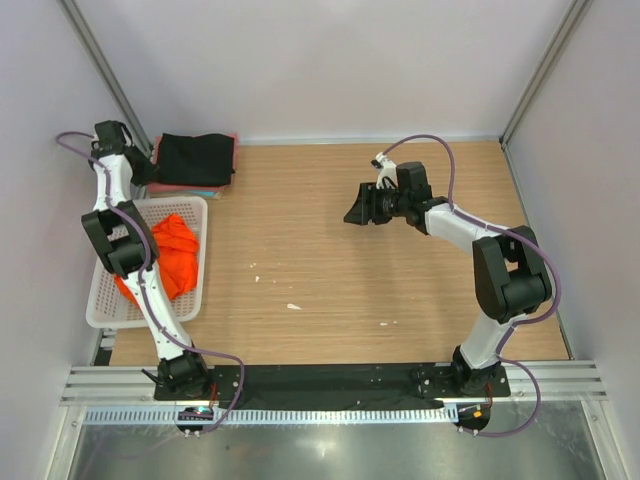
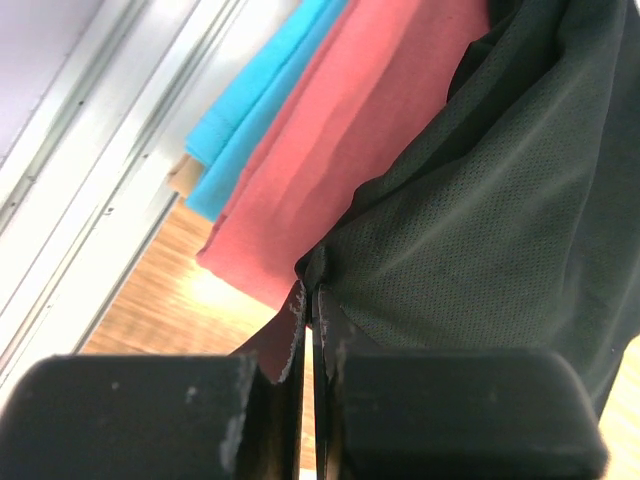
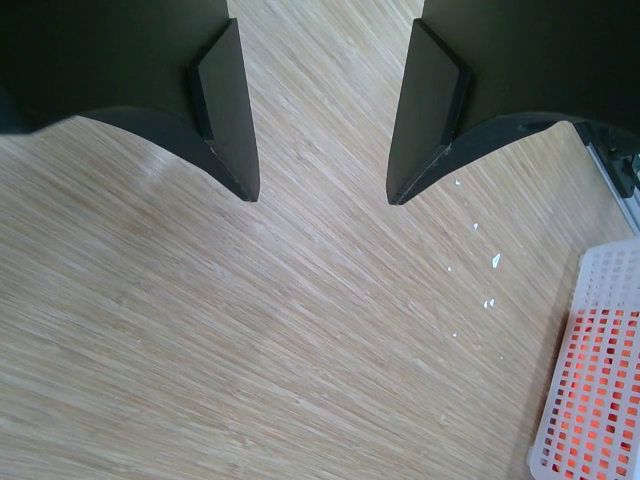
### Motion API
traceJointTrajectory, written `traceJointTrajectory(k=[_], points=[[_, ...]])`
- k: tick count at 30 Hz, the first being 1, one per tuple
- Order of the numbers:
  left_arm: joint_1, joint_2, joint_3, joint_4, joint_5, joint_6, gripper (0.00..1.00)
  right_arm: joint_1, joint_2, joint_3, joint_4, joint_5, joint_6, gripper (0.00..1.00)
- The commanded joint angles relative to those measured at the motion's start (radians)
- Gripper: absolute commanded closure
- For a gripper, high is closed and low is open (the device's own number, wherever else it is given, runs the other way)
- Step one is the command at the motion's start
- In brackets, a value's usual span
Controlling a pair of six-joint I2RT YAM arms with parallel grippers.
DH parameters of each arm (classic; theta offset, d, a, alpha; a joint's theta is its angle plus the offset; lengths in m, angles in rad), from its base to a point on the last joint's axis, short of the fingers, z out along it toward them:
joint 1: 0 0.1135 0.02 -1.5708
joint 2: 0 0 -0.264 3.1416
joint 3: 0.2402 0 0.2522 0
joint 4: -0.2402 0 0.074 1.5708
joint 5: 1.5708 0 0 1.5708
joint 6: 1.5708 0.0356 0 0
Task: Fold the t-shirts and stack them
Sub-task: Neatly place the folded tshirt to the corner
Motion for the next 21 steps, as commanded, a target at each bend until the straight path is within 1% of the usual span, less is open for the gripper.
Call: traceJointTrajectory(k=[1, 4, 8, 12, 19, 20, 21], points=[[0.007, -0.066, 0.031, -0.012, -0.068, 0.019, 1.00, 0.003, -0.051, -0.003, 0.036, -0.018, -0.011, 0.40], [0.007, -0.049, 0.051, -0.043, -0.076, 0.017, 1.00, 0.005, -0.055, -0.006, 0.038, -0.015, -0.012, 0.40], [0.007, -0.055, 0.026, -0.037, -0.128, 0.017, 1.00, 0.003, -0.051, -0.004, 0.038, -0.016, -0.014, 0.40], [0.007, -0.038, 0.041, -0.058, -0.195, 0.019, 1.00, 0.003, -0.045, -0.004, 0.038, -0.019, -0.014, 0.40], [0.007, 0.000, 0.077, -0.093, -0.202, 0.003, 1.00, 0.003, -0.049, -0.003, 0.036, -0.019, -0.017, 0.40], [0.005, 0.002, 0.078, -0.096, -0.196, 0.005, 0.96, 0.003, -0.052, -0.003, 0.033, -0.018, -0.015, 0.40], [0.007, 0.002, 0.080, -0.098, -0.189, 0.006, 0.89, 0.003, -0.057, -0.004, 0.030, -0.016, -0.017, 0.40]])
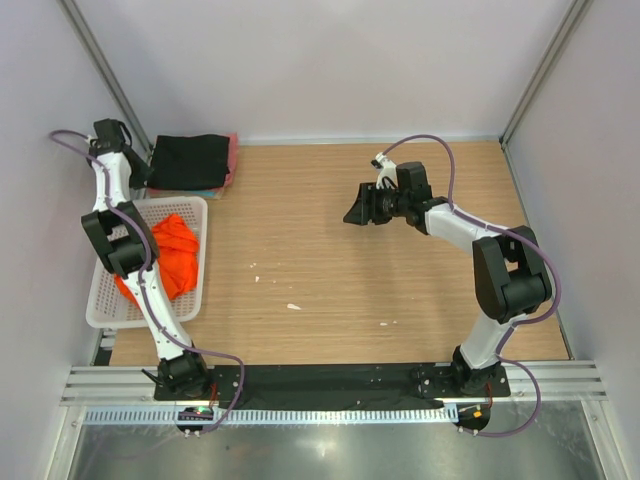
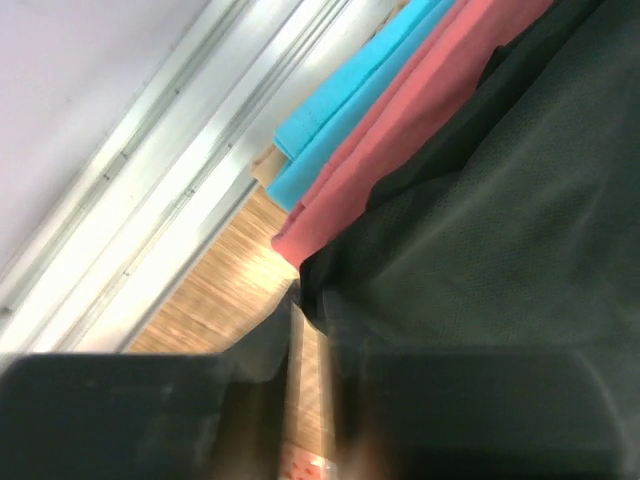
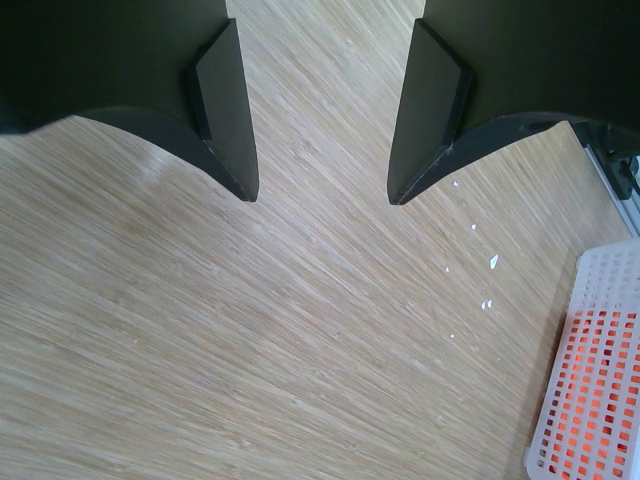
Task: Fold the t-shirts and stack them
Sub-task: Neatly place the folded tshirt to the corner, then reset both grippers
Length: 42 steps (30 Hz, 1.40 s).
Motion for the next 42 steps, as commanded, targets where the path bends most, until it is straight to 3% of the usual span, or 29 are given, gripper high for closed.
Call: traceJointTrajectory(k=[1, 4, 6, 11, 16, 20, 23, 26, 32, 38, 40, 41, 42], points=[[0.006, -0.009, 0.045, -0.018, -0.029, 0.009, 0.72, 0.003, -0.057, -0.004, 0.029, -0.008, -0.015, 0.39], [0.006, -0.045, 0.042, -0.023, -0.009, 0.035, 0.61, 0.003, -0.065, -0.007, 0.024, -0.001, -0.010, 0.39], [0.001, -0.067, 0.043, -0.024, -0.006, 0.046, 0.59, 0.003, -0.068, -0.012, 0.023, 0.001, 0.000, 0.39], [-0.017, -0.156, 0.025, -0.030, 0.092, 0.055, 0.60, 0.003, -0.091, 0.007, -0.046, 0.047, 0.031, 0.39], [-0.108, -0.257, -0.016, -0.059, 0.114, 0.092, 0.62, 0.005, -0.167, 0.039, -0.140, 0.134, 0.057, 0.36], [-0.219, -0.441, -0.234, 0.035, 0.238, 0.102, 0.64, 0.003, -0.270, 0.031, -0.236, 0.268, 0.100, 0.22], [-0.330, -0.594, -0.392, 0.088, 0.342, 0.133, 0.64, 0.003, -0.367, 0.010, -0.298, 0.358, 0.128, 0.00], [-0.474, -0.746, -0.567, 0.129, 0.390, 0.170, 0.64, 0.003, -0.451, -0.007, -0.389, 0.398, 0.135, 0.00], [-0.661, -1.073, -0.975, 0.392, 0.513, 0.048, 0.60, 0.003, -0.580, -0.010, -0.580, 0.487, 0.138, 0.00], [-0.751, -1.233, -1.162, 0.477, 0.540, -0.009, 0.53, 0.005, -0.738, -0.125, -0.560, 0.575, 0.201, 0.00], [-0.751, -1.265, -1.196, 0.474, 0.542, -0.014, 0.46, 0.003, -0.765, -0.146, -0.551, 0.575, 0.215, 0.00], [-0.751, -1.276, -1.204, 0.474, 0.536, -0.012, 0.28, 0.003, -0.787, -0.162, -0.548, 0.575, 0.227, 0.00], [-0.751, -1.293, -1.210, 0.473, 0.530, -0.012, 0.01, 0.005, -0.796, -0.165, -0.548, 0.610, 0.230, 0.00]])
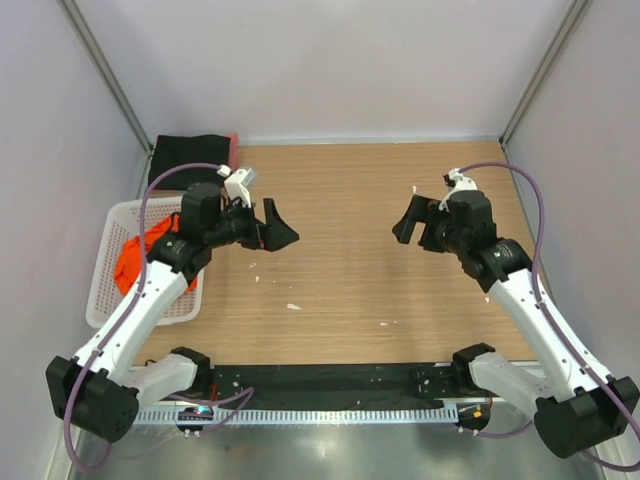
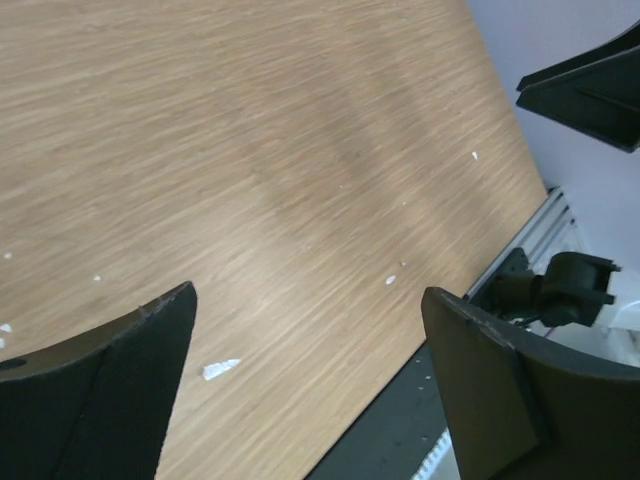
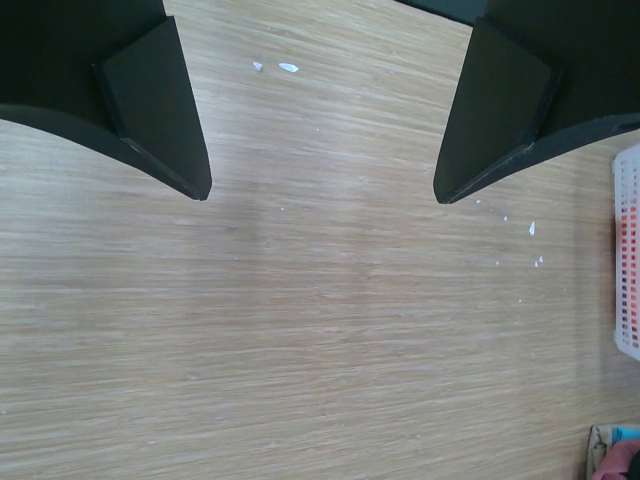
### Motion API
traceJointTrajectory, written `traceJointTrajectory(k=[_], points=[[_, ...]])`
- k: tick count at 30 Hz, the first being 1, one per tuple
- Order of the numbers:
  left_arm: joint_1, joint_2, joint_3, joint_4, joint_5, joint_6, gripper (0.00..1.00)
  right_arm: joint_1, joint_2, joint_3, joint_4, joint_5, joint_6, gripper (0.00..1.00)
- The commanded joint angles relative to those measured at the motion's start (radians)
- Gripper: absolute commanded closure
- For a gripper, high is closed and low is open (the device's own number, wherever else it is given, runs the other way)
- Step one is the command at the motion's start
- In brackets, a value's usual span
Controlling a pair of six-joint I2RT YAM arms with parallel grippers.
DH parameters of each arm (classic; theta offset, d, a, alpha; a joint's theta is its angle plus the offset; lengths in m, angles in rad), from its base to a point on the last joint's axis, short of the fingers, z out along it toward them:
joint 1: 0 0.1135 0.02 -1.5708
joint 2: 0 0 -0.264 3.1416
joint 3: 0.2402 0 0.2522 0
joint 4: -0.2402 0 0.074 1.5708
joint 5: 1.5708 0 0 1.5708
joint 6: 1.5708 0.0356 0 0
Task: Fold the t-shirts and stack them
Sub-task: Reset both grippers
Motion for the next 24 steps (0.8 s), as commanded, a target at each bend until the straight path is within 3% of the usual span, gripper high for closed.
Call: traceJointTrajectory(k=[1, 24], points=[[0.001, -0.051, -0.027, 0.081, 0.014, -0.027, 0.00, 0.005, -0.052, -0.020, 0.002, 0.080, 0.043, 0.00], [0.001, -0.139, -0.030, 0.044, -0.076, -0.007, 0.00, 0.003, -0.173, -0.037, 0.043, 0.093, 0.052, 0.00]])
